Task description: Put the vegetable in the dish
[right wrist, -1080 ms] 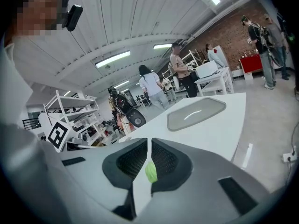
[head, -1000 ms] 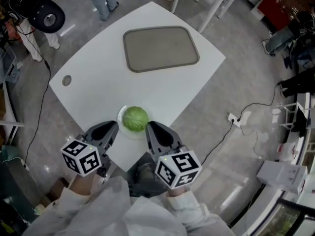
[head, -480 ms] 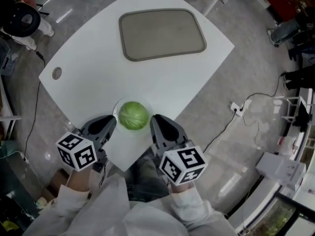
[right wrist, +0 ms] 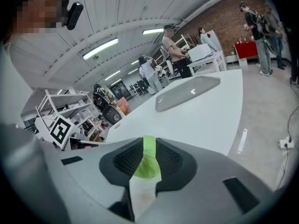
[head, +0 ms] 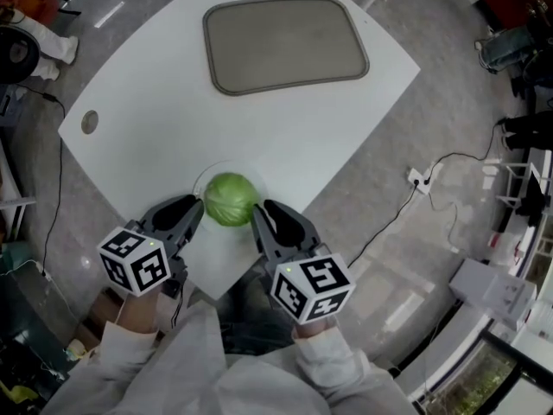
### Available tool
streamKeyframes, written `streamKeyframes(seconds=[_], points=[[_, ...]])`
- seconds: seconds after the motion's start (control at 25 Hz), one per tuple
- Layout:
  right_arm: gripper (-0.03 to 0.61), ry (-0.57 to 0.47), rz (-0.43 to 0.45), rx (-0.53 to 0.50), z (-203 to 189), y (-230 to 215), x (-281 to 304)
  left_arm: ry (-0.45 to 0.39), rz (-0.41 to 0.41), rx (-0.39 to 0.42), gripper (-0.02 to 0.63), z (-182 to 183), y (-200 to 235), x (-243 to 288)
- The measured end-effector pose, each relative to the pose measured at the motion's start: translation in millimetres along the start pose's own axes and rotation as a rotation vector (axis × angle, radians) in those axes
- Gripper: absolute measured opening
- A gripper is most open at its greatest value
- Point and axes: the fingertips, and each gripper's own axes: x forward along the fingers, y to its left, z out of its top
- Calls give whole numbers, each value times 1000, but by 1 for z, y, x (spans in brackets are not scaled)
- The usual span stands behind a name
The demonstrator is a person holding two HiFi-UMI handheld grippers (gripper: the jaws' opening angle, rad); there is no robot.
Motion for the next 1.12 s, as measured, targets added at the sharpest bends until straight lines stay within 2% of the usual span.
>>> streamKeyframes(seconds=[0.4,0.6,0.88,1.12], points=[[120,12,-58,60,-9,-31,8,23,50,-14,178,-5,20,8],[124,23,-90,78,-12,-40,11,34,73,-53,184,-9,30,10],[124,54,-134,87,-23,-52,12,41,53,-104,183,-9,36,10],[123,114,-168,73,-32,-58,22,121,84,-56,183,-16,43,14]])
